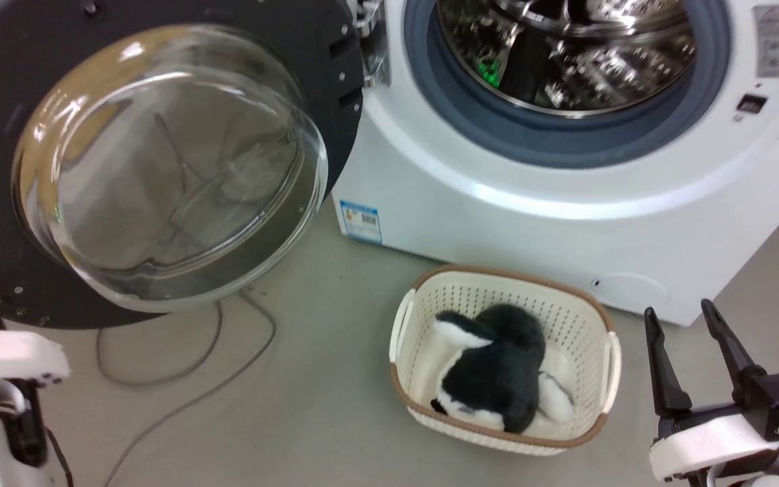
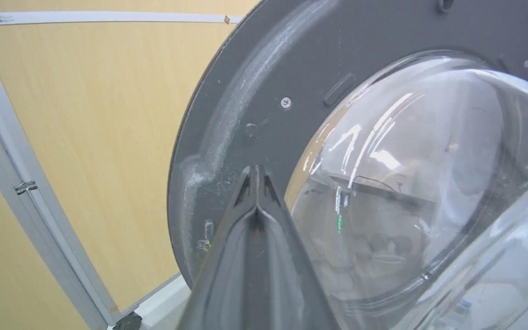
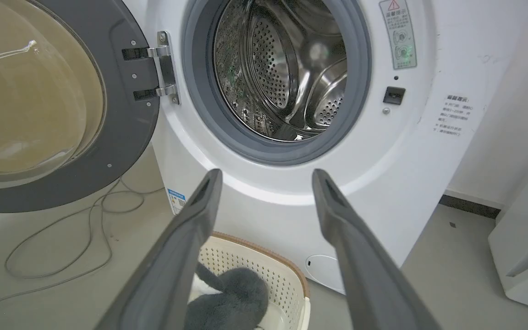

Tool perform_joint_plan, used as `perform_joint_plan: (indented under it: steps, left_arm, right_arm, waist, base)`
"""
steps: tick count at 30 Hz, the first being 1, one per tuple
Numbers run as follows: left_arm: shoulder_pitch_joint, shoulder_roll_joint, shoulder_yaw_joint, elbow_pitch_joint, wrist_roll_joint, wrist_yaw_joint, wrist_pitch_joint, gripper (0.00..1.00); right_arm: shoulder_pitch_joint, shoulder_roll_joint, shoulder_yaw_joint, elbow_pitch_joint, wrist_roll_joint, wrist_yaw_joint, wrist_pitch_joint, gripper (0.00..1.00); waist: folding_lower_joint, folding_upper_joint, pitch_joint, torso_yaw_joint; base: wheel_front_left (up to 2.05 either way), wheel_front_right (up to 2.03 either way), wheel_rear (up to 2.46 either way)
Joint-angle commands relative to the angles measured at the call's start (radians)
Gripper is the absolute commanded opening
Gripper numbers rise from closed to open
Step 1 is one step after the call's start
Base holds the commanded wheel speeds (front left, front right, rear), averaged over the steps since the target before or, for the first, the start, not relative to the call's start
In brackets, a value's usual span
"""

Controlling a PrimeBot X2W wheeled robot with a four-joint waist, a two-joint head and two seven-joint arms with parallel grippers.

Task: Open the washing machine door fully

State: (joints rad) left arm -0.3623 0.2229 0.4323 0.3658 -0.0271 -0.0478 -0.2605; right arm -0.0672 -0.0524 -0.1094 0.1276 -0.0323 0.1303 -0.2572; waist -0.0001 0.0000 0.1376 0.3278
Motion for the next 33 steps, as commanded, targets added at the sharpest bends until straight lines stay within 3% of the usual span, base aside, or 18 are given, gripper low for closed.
perform_joint_plan:
  steps: [1,16,17,18,19,33]
  left_arm:
    - [0.041,-0.018,-0.018,-0.046,0.014,-0.009,-0.001,0.00]
    - [0.249,-0.114,-0.175,-0.254,0.020,-0.057,-0.001,0.00]
    - [0.258,-0.119,-0.181,-0.263,0.015,-0.058,-0.001,0.25]
    - [0.267,-0.123,-0.189,-0.272,0.011,-0.059,-0.001,0.75]
    - [0.276,-0.127,-0.199,-0.282,0.008,-0.061,-0.001,1.00]
    - [0.367,-0.163,-0.295,-0.324,-0.043,-0.073,-0.001,1.00]
  right_arm:
    - [0.019,0.002,-0.001,0.000,0.010,0.000,-0.005,1.00]
    - [0.085,0.002,-0.005,-0.012,0.048,0.000,-0.005,1.00]
    - [0.086,0.002,-0.004,-0.013,0.049,0.000,-0.005,1.00]
    - [0.087,0.002,-0.004,-0.014,0.049,0.000,-0.005,1.00]
    - [0.088,0.002,-0.005,-0.016,0.050,0.000,-0.005,1.00]
    - [0.109,0.002,-0.006,-0.058,0.064,0.000,-0.005,1.00]
  waist:
    - [0.0001,0.0000,-0.035,-0.015]
    - [0.0001,0.0000,-0.131,-0.088]
    - [0.0001,0.0000,-0.133,-0.097]
    - [0.0001,0.0000,-0.135,-0.106]
    - [0.0001,0.0000,-0.136,-0.115]
    - [0.0001,0.0000,-0.155,-0.260]
  base:
    - [0.00,0.00,0.00]
    - [0.00,0.00,0.00]
    - [0.00,0.00,0.00]
    - [0.00,0.00,0.00]
    - [0.00,0.00,0.00]
    - [0.00,0.00,0.00]
